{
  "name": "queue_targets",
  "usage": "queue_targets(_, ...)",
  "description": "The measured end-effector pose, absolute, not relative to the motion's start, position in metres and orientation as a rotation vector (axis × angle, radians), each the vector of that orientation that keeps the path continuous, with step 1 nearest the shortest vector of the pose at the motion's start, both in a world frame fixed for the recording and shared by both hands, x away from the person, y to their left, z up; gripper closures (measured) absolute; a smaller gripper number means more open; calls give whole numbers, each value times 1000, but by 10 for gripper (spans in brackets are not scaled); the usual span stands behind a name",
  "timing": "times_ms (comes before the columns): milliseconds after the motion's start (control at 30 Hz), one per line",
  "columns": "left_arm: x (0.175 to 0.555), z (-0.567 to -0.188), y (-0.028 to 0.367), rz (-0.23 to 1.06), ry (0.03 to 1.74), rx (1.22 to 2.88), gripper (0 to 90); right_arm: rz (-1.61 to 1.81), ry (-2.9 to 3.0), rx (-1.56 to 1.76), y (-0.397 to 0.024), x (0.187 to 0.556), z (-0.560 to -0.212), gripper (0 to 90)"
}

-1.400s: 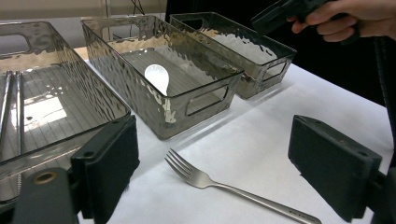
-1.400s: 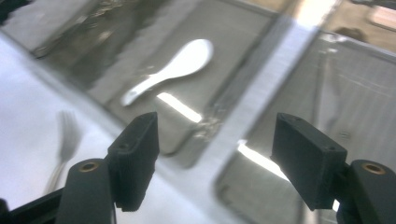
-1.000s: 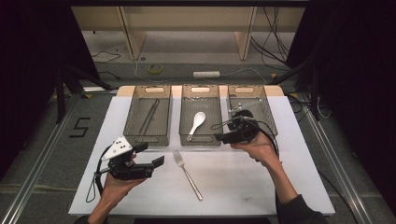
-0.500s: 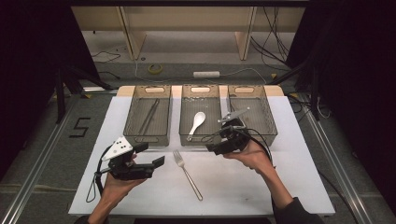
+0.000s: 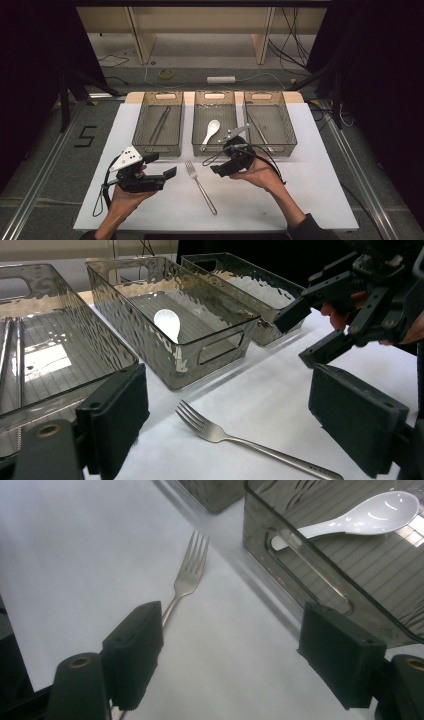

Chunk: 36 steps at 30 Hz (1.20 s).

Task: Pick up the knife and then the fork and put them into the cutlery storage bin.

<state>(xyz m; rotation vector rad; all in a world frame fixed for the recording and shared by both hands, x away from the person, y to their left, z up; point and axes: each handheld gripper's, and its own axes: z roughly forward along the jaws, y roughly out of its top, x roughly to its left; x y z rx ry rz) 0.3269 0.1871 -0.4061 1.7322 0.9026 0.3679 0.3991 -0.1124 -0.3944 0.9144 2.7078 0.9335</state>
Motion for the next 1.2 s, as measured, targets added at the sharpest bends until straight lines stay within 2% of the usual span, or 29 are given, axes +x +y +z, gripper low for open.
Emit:
queue_targets(467, 327, -406, 187, 364, 903, 1734, 157, 906, 2757, 862, -99, 393, -403, 266)
queue_targets(933, 327, -406, 187, 362, 902, 1731, 157, 850, 2814, 814, -81, 387, -415, 229)
queue_targets(1200, 327, -406, 187, 363, 902, 1730, 157, 806, 2854, 772, -72, 383, -424, 277)
